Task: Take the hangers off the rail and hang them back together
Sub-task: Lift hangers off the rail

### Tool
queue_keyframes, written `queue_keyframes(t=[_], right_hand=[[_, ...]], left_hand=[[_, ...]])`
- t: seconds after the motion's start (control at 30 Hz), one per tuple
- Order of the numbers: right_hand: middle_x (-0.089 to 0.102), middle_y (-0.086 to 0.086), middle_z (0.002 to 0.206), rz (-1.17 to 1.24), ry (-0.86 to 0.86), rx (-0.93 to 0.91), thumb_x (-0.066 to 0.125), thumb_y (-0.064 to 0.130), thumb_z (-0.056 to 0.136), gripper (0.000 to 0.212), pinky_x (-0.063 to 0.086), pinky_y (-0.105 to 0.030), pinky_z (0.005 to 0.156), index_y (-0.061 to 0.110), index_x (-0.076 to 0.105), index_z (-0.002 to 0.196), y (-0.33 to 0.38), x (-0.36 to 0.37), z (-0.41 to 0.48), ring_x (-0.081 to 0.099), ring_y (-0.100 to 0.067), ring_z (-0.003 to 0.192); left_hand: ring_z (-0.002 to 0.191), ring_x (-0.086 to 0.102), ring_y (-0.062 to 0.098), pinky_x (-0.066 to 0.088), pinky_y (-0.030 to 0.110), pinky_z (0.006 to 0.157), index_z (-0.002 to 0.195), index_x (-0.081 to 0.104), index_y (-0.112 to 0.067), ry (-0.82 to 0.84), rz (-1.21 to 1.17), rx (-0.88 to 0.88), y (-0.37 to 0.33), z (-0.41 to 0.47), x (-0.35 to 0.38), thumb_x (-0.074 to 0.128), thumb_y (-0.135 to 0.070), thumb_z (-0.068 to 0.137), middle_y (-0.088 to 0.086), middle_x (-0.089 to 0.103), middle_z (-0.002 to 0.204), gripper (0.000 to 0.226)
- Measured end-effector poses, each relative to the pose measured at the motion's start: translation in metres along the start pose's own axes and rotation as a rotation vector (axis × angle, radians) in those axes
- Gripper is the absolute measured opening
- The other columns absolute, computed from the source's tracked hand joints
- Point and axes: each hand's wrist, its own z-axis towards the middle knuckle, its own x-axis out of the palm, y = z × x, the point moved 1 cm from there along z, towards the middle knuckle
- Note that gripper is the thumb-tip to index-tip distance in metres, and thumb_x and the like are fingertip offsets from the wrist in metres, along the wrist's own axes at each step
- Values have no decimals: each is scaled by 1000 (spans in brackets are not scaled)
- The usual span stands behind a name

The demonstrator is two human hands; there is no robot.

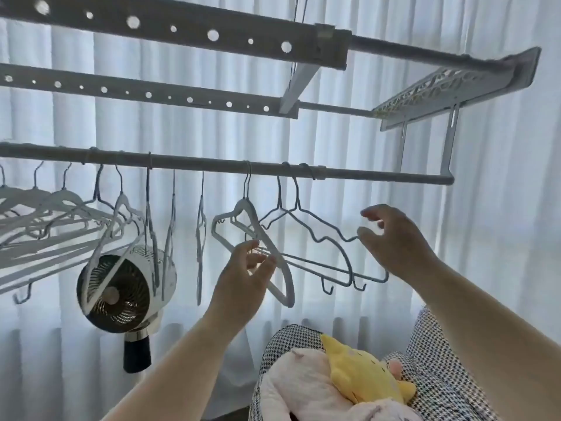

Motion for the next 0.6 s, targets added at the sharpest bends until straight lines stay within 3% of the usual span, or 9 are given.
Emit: queue_keyframes(t=[0.13,0.23,0.33,0.43,0.53,0.6], right_hand=[[42,-9,141,-112,204,137,50,23,91,50,34,-32,104,11,37,137,2,29,31,40,-26,130],[47,-7,138,-184,221,171,48,24,91,49,36,-34,102,12,36,137,-5,46,45,43,-26,126],[55,-9,127,-155,208,190,49,22,91,46,42,-34,94,11,40,134,-9,56,56,53,-27,115],[62,-12,112,-108,245,201,51,18,89,44,44,-31,72,10,42,131,-16,65,61,62,-25,86],[60,-12,111,-94,275,189,52,14,89,39,38,-24,51,8,46,127,-18,72,64,52,-18,55],[63,-13,109,-108,267,151,53,12,88,32,35,-22,49,7,54,120,-19,74,66,49,-19,57]], left_hand=[[99,49,12,30,24,84,130,39,-22,99,38,-14,20,24,2,46,-36,91,-3,63,104,42],[110,53,15,36,29,91,127,39,-29,158,45,-13,40,35,10,45,-42,90,-2,67,111,40],[113,52,13,36,29,93,104,37,-53,202,61,34,54,36,16,38,-66,76,-11,68,101,31],[115,51,12,35,34,104,89,33,-57,223,83,97,62,34,19,22,-75,55,-21,65,85,40],[99,54,-11,28,38,112,90,34,-53,199,101,147,61,33,20,23,-73,57,-27,62,67,40],[91,48,-22,26,37,113,94,33,-50,190,115,170,60,30,20,24,-72,57,-26,62,62,44]])
